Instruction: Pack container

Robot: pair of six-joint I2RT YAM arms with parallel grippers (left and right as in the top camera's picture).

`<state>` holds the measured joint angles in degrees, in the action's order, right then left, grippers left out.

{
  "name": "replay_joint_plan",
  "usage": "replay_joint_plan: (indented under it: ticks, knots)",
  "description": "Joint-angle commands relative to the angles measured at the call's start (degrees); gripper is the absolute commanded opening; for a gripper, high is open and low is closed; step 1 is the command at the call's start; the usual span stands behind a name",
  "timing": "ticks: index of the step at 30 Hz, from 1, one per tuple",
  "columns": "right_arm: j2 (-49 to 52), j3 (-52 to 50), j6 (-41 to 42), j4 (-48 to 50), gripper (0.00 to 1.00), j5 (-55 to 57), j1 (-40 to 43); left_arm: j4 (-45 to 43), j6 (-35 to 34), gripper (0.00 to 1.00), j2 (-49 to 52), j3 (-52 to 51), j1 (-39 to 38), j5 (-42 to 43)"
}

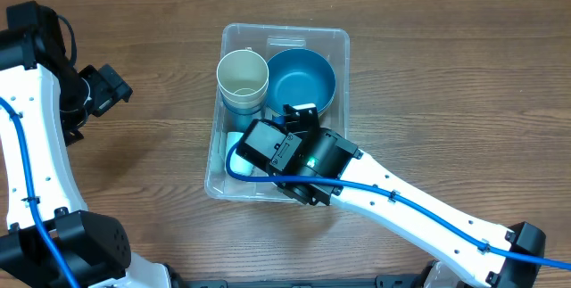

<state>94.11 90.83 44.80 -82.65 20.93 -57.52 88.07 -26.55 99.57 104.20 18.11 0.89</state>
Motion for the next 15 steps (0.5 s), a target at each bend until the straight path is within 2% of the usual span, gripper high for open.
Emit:
replay_joint_plan:
  ticks: [1, 5, 9, 15]
  knots:
    - [-1.2, 1.4, -0.5, -1.3, 0.04, 0.5, 2.6, -0.1, 1.3, 1.00, 0.4, 1.0, 0.2, 0.2]
    - [-1.2, 1.4, -4.1, 0.1, 0.04, -2.1, 7.7, -0.1, 1.3, 1.00, 0.4, 1.0, 0.2, 0.2]
    - [-1.2, 1.4, -12.4, 4.1, 0.04, -13.5, 14.8, -0.1, 1.3, 1.00, 0.4, 1.0, 0.2, 0.2]
    - [-1.2, 1.4, -12.7, 2.6, 0.04, -15.1, 17.6, -0.1, 1.3, 1.00, 0.4, 1.0, 0.2, 0.2]
